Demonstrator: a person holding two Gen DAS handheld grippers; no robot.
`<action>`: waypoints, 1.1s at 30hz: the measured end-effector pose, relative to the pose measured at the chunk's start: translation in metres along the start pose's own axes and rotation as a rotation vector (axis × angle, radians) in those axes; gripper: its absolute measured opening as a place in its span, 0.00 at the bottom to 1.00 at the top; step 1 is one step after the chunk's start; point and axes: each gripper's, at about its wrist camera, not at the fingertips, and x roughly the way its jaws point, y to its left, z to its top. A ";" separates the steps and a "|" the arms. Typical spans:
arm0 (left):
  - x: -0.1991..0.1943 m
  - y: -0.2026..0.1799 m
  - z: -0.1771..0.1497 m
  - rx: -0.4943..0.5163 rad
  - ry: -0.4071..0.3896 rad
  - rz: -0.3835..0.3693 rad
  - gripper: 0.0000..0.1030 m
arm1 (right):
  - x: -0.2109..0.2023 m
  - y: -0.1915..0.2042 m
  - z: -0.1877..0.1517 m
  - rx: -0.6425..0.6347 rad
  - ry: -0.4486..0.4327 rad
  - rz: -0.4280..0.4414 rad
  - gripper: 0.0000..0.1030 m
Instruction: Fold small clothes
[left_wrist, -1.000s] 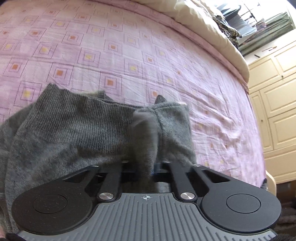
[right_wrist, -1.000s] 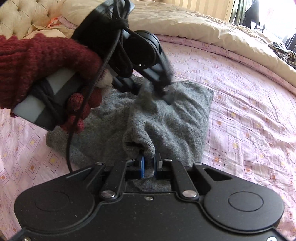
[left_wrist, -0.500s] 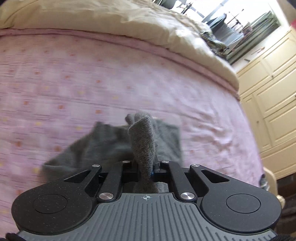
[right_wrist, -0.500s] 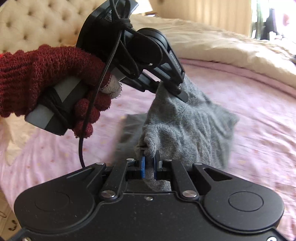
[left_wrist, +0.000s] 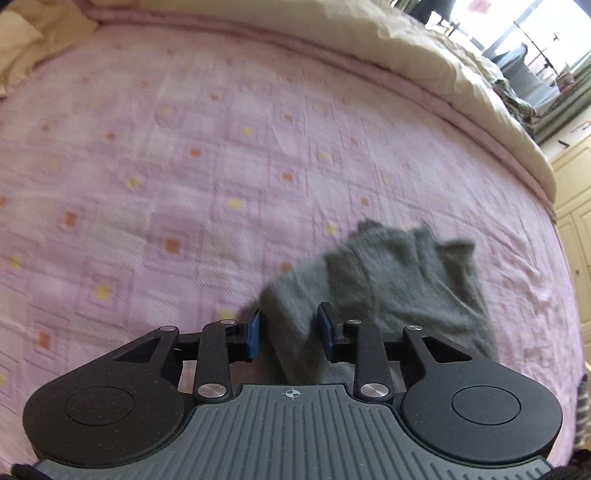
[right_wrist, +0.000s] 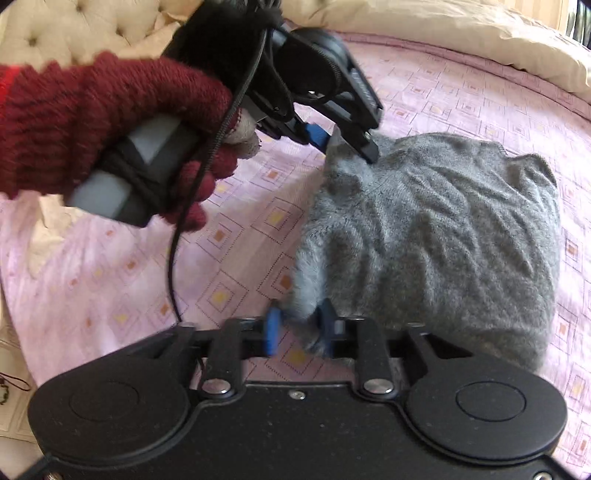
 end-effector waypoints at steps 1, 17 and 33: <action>-0.004 0.000 0.002 0.006 -0.024 0.017 0.32 | -0.006 -0.001 -0.004 0.010 -0.012 0.007 0.49; -0.070 -0.045 -0.050 0.155 -0.161 -0.033 0.43 | -0.028 -0.071 0.025 0.100 -0.107 -0.026 0.57; -0.012 -0.047 -0.083 0.074 0.019 -0.014 0.49 | -0.028 -0.126 0.018 0.293 -0.124 -0.109 0.52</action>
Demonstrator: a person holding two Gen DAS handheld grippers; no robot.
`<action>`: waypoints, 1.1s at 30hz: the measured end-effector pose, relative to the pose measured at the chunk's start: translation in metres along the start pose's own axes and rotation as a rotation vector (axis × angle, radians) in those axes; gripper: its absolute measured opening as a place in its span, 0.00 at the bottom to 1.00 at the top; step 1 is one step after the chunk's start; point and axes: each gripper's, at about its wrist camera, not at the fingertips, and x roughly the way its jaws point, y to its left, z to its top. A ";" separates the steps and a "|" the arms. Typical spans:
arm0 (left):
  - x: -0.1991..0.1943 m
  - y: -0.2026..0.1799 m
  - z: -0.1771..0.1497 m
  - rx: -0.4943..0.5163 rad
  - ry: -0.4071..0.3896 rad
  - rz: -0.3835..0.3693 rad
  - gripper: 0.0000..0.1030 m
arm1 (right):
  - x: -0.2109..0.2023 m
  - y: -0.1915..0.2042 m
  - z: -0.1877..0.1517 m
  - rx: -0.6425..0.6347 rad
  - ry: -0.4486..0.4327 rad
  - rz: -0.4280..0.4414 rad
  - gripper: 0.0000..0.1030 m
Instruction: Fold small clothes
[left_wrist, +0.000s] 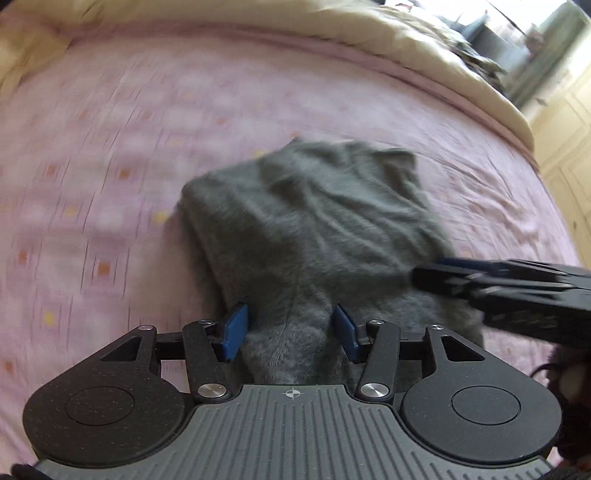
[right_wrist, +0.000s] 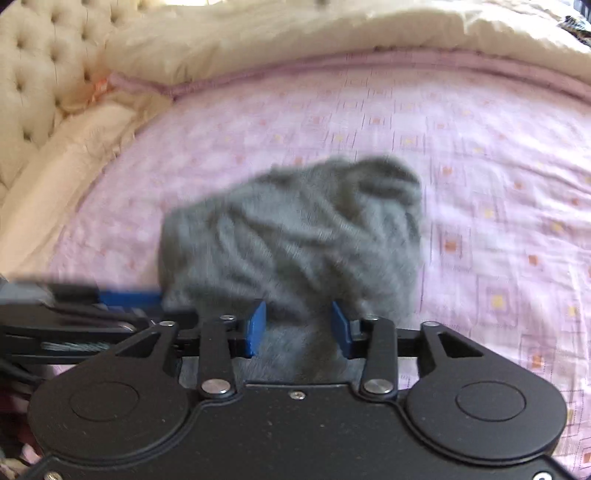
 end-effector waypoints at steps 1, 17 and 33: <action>0.000 0.007 -0.002 -0.032 0.002 -0.004 0.55 | -0.003 -0.001 0.003 0.002 -0.027 0.009 0.54; 0.002 0.015 -0.012 -0.055 -0.007 -0.035 0.64 | 0.089 -0.063 0.086 0.015 0.095 -0.091 0.66; -0.015 0.041 -0.011 -0.218 -0.015 -0.120 0.77 | -0.004 -0.091 -0.013 0.293 0.054 0.114 0.98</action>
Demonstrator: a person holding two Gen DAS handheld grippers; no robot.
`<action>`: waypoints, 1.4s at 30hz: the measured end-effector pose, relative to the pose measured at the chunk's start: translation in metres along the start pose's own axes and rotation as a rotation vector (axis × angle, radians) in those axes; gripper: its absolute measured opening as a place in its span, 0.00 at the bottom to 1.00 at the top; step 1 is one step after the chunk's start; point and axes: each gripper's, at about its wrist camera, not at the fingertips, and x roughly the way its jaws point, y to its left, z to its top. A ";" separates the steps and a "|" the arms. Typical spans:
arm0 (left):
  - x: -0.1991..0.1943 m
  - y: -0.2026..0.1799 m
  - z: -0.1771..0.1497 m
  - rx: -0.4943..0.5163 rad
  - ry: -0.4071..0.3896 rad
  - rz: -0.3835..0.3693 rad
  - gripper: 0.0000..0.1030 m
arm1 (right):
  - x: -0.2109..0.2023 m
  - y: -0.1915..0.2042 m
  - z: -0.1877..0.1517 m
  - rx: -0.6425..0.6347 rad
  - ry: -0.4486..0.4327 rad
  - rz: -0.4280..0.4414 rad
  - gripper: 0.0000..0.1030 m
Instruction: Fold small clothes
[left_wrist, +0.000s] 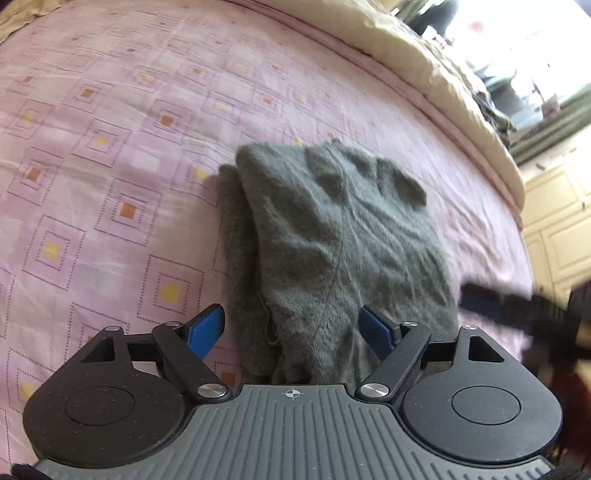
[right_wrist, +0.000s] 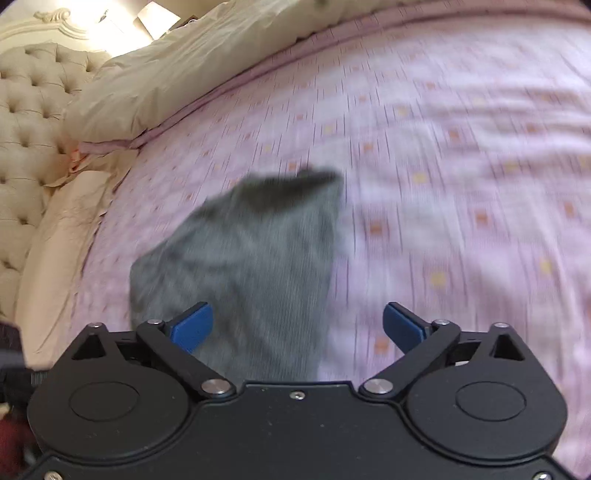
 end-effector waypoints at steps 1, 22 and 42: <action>-0.002 0.002 0.003 -0.015 -0.009 -0.001 0.77 | -0.003 -0.003 -0.012 0.027 0.013 0.020 0.99; 0.064 0.010 0.087 -0.094 0.031 -0.178 0.99 | 0.034 0.008 -0.034 0.142 0.060 0.247 1.00; 0.065 0.028 0.093 -0.101 0.059 -0.124 0.22 | 0.032 0.006 -0.043 0.208 0.086 0.228 1.00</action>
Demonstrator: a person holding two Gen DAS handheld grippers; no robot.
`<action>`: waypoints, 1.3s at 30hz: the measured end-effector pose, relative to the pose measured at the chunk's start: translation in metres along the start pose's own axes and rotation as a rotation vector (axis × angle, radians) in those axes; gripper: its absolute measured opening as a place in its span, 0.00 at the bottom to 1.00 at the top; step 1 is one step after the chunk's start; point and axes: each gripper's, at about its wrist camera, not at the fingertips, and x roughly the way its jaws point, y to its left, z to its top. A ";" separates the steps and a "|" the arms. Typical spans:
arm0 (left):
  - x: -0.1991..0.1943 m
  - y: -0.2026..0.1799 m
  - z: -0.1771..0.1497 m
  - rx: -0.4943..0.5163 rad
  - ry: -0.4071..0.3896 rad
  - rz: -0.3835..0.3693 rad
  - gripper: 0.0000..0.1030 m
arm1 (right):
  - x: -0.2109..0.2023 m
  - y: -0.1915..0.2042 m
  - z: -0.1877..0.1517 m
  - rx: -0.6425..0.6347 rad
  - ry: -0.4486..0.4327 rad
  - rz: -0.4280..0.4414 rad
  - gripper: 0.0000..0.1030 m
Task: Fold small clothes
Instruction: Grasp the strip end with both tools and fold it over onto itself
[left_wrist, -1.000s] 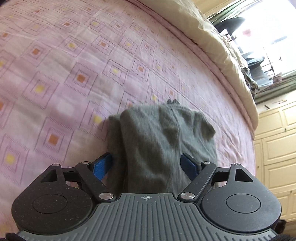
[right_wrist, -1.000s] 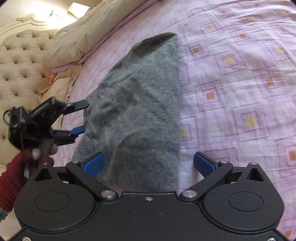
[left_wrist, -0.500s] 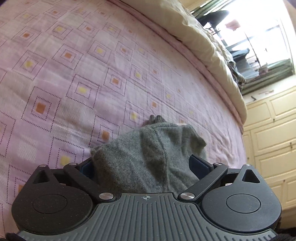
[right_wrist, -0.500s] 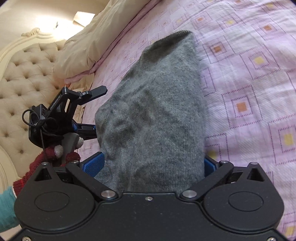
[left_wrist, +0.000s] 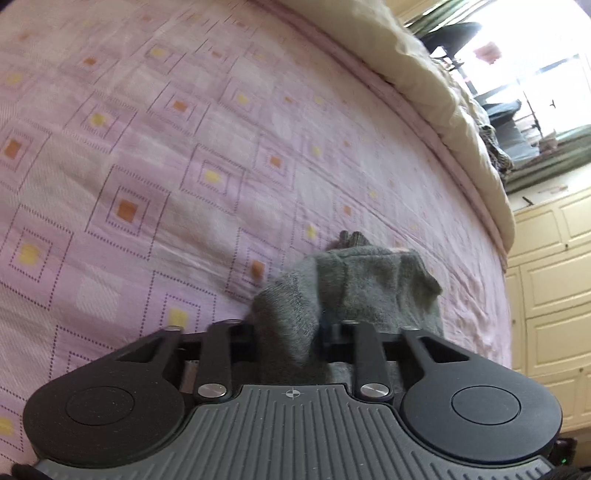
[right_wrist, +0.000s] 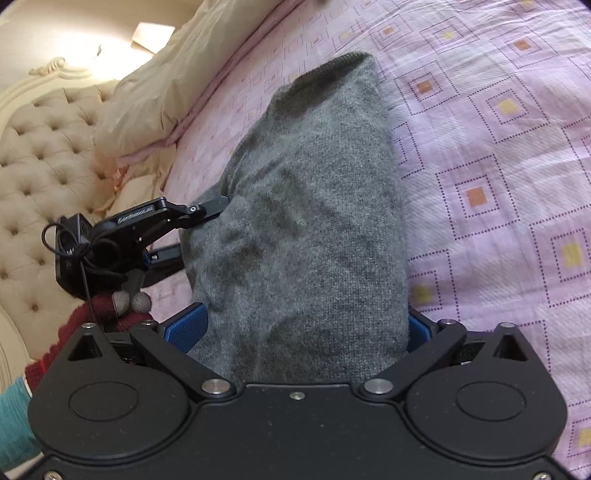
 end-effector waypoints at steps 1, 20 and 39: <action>0.000 0.002 0.002 -0.017 0.008 -0.009 0.22 | 0.002 0.003 0.002 -0.008 0.017 -0.011 1.00; -0.012 -0.034 -0.072 0.060 0.171 -0.054 0.20 | -0.063 0.003 -0.064 0.062 0.098 -0.039 0.42; -0.015 -0.067 -0.130 0.398 0.104 0.126 0.25 | -0.106 -0.011 -0.141 -0.033 0.091 -0.265 0.76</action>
